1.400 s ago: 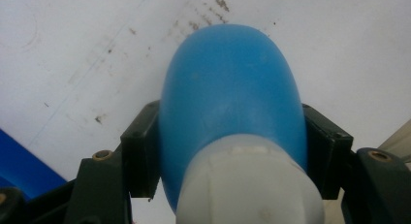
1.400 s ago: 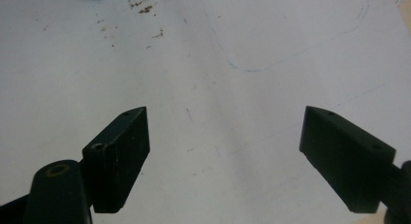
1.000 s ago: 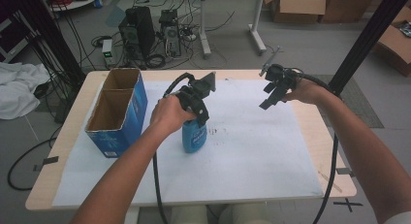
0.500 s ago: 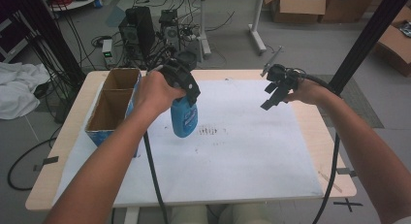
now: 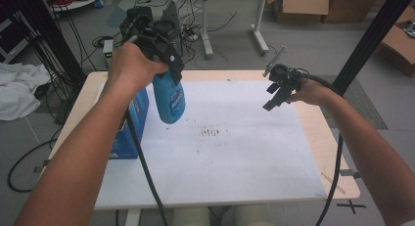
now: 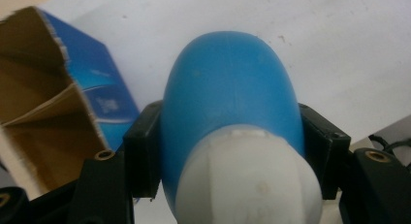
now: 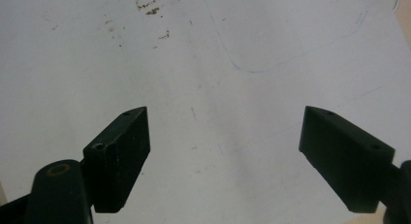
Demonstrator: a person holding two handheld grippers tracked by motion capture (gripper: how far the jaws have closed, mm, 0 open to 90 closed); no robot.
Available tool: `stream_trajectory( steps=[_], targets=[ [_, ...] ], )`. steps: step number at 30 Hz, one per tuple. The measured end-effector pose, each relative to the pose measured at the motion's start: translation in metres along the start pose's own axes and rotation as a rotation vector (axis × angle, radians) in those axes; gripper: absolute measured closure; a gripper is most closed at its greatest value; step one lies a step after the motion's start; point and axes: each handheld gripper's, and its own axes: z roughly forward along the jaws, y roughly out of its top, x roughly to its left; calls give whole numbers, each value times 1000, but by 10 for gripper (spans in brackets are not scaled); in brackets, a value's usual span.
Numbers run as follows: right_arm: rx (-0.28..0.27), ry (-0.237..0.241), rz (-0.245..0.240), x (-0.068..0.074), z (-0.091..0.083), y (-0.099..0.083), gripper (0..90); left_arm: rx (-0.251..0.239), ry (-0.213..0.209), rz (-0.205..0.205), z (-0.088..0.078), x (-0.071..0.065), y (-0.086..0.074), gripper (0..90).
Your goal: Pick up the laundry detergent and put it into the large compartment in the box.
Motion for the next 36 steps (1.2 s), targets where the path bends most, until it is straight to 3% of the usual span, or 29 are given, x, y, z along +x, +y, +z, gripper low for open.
stream_trajectory(
  steps=[5,11,17,26,36],
  targets=[
    [-1,-1,-5,-1,0,0,185,-15,35,-66,-18,16,-2,379],
    [0,1,-4,-1,1,2,185,-9,62,-112,-38,36,-6,379],
    [2,4,-6,0,2,2,184,-31,70,-187,-56,58,-14,379],
    [7,4,-8,-1,2,4,184,-45,134,-281,-64,80,-24,380],
    [9,3,-3,-1,2,3,184,-46,165,-329,-58,96,-32,380]
  ],
)
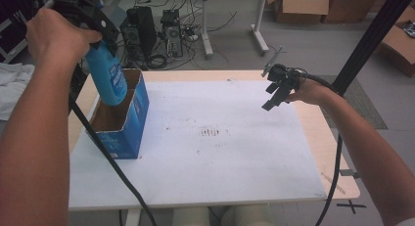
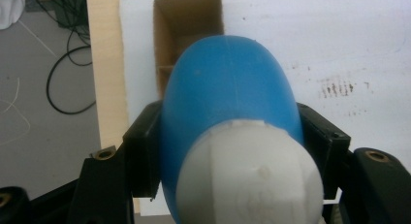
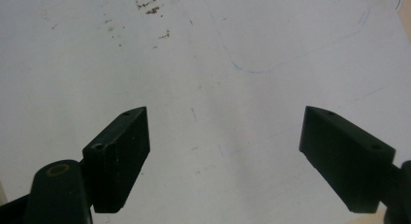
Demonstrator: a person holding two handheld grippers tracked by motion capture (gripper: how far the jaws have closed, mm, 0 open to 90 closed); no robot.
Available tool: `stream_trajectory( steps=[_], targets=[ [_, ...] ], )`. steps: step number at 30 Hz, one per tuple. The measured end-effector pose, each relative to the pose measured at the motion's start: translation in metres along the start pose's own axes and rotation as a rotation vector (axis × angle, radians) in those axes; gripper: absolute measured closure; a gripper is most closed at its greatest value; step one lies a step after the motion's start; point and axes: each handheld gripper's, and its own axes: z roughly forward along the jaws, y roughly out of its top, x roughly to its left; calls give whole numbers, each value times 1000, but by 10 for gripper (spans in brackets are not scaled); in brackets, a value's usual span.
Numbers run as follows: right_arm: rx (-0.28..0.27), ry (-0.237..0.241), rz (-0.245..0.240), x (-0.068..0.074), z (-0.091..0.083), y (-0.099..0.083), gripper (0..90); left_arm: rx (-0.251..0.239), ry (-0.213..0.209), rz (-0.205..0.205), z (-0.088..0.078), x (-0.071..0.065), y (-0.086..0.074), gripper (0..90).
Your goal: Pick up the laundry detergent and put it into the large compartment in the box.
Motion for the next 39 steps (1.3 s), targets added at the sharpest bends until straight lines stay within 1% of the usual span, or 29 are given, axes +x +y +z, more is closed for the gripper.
stream_trajectory(
  steps=[2,5,9,11,13,18,24,28,33,39],
  targets=[
    [-1,0,-2,0,0,0,183,1,1,-4,4,2,-1,380],
    [-2,-1,-4,0,0,0,183,2,-4,-22,12,8,-2,380],
    [-1,-1,0,-1,0,-1,184,5,10,-30,22,15,-5,380],
    [0,0,0,-2,0,-2,184,4,12,-41,27,18,-6,380],
    [3,0,4,-2,1,-2,184,1,12,-42,33,21,-8,380],
    [4,3,7,-1,2,-1,184,17,6,-46,50,25,-10,380],
    [10,4,9,-2,4,-1,184,36,-3,-42,72,27,-14,380],
    [12,3,12,-3,4,-1,184,46,-2,-41,86,29,-17,380],
    [15,4,14,-3,5,-1,184,53,-11,-43,100,33,-20,380],
    [15,2,15,-3,5,-1,183,50,-3,-37,113,34,-24,380]
  ],
)
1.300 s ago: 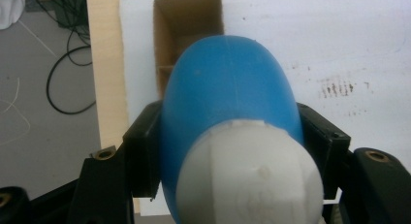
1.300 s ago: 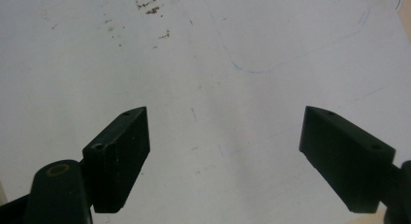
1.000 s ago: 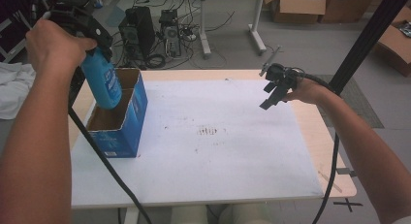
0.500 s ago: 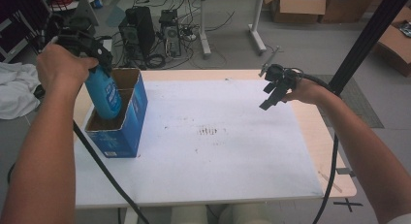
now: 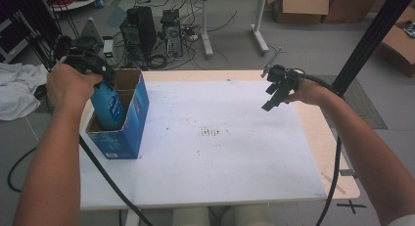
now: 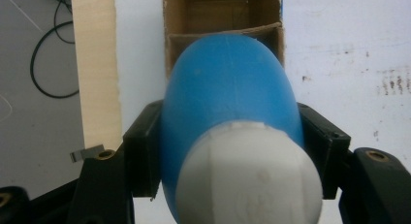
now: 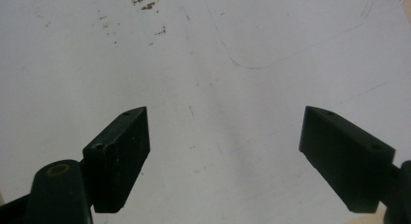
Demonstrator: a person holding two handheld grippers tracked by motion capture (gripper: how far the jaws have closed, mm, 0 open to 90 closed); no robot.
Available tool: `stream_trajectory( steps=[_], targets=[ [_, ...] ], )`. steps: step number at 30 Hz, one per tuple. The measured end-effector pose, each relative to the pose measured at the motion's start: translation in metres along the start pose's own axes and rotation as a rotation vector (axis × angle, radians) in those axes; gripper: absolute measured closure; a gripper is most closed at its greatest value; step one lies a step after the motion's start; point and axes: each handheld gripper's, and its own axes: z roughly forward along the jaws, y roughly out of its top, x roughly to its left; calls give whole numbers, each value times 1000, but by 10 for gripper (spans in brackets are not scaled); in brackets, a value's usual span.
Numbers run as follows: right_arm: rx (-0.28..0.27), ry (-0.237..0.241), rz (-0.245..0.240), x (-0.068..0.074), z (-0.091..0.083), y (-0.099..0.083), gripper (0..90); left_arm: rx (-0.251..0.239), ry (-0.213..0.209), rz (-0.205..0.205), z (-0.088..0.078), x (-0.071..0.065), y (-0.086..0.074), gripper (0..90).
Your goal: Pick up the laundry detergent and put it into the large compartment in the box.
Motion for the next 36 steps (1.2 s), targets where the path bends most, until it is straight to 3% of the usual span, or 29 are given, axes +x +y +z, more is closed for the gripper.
stream_trajectory(
  steps=[10,13,20,36],
  targets=[
    [3,4,2,1,2,0,183,12,0,42,27,-8,-2,380],
    [0,3,5,0,1,-1,183,11,0,38,34,-8,-2,380],
    [2,4,13,-2,2,-5,183,17,25,67,58,-12,-8,380],
    [9,7,17,-2,3,-6,185,33,0,55,92,-9,-16,380]
  ],
)
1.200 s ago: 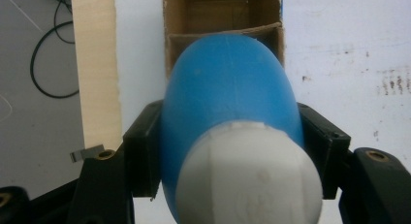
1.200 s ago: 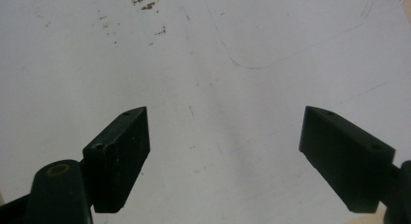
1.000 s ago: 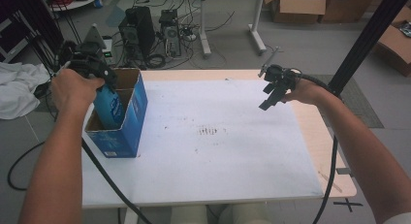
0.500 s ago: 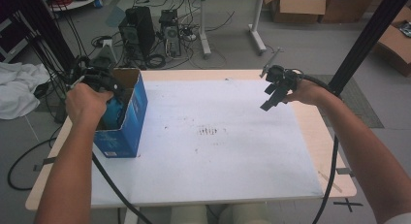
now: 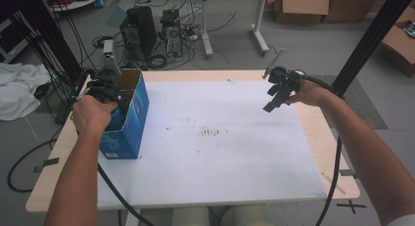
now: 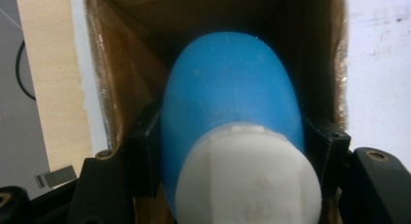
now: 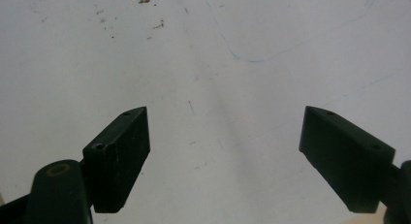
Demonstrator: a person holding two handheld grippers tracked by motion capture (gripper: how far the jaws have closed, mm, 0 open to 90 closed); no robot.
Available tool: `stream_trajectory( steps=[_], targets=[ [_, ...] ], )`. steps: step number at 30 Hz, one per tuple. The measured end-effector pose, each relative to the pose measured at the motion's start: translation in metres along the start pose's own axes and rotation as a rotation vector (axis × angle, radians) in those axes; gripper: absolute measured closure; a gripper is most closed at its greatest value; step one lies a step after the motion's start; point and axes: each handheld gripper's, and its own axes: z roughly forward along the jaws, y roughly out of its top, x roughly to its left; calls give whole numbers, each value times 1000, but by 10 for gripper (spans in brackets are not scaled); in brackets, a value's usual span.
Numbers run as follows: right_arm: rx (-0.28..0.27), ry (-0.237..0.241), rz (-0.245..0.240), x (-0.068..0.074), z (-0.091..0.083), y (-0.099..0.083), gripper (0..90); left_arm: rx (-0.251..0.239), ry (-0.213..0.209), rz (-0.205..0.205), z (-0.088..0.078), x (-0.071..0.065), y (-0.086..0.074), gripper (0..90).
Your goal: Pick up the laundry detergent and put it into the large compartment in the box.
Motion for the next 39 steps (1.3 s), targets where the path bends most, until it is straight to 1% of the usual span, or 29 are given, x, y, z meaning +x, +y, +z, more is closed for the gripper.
stream_trajectory(
  steps=[3,5,9,13,16,21,24,32,37,39],
  targets=[
    [-1,1,-8,1,0,1,186,12,3,5,4,1,-1,380],
    [2,0,-3,1,0,1,186,17,0,3,7,2,-1,380],
    [5,0,-3,1,0,2,186,10,-10,-6,7,4,0,380],
    [8,1,-6,1,1,2,187,19,-21,-14,7,8,-1,378],
    [9,2,-3,1,1,3,188,16,-29,-23,8,10,-2,376],
    [12,2,-12,2,4,4,188,12,-35,-26,9,12,-1,373],
    [17,4,-11,3,4,5,188,14,-42,-27,8,12,-1,370],
    [16,5,-10,3,4,4,188,19,-50,-33,8,12,0,326],
    [14,3,-12,3,2,3,188,2,-52,-45,4,12,-1,320],
    [12,3,-10,3,2,4,187,1,-47,-42,2,12,-1,316]
  ],
)
